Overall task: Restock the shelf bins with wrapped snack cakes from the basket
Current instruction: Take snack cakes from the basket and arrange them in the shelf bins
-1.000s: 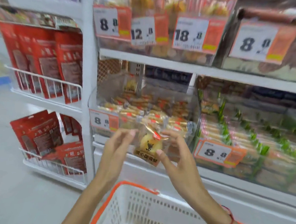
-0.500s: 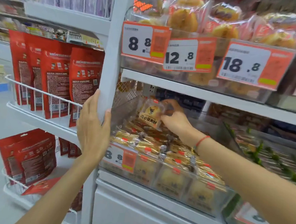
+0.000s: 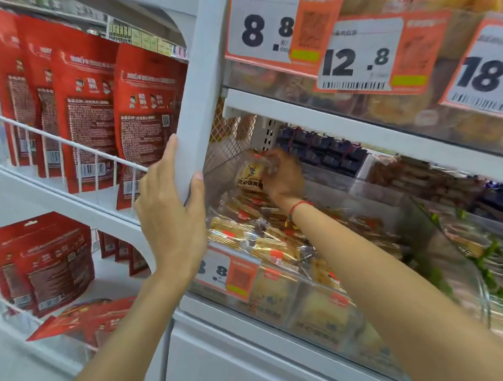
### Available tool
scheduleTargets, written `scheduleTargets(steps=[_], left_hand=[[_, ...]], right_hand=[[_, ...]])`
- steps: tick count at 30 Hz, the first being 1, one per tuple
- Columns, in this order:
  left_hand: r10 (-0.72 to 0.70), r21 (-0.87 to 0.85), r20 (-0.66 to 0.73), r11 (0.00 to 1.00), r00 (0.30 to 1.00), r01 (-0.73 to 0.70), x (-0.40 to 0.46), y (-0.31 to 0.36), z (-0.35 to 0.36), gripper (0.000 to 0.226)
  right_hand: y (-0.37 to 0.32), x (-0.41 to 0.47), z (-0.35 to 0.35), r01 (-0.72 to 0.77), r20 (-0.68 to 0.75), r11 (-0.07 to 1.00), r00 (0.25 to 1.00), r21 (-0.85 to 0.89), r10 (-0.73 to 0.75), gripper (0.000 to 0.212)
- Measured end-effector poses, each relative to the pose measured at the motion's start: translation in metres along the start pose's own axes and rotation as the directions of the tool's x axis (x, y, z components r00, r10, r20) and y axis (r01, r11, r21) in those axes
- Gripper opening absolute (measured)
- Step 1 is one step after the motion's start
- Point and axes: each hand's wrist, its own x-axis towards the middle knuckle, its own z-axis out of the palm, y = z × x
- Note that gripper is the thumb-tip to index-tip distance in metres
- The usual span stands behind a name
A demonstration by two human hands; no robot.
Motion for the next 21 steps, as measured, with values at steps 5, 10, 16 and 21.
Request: scheduleTargets(steps=[5,10,16,21], left_hand=[[-0.032,0.006,-0.017,0.999,0.999,0.032,-0.003,0.000,0.002,0.053],[-0.052,0.019,0.004,0.998,0.999,0.052,-0.003,0.008,0.001,0.054],[-0.054,0.013,0.019,0.998,0.998,0.054,-0.018,0.027,-0.027,0.053],[-0.105,-0.109,0.235,0.985,0.966,0.134,-0.078,0.079,-0.058,0.021]], right_hand=[[-0.003,-0.012,0.003,-0.017,0.063,0.998,0.998,-0.061,0.021,0.034],[-0.029,-0.026,-0.050,-0.186,0.465,0.972,0.880,0.143,0.100,0.073],[-0.033,-0.082,-0.114,-0.116,0.544,0.992,0.836,0.046,0.072,0.069],[-0.028,-0.156,-0.166,0.141,0.464,0.986,0.882,-0.090,-0.084,0.015]])
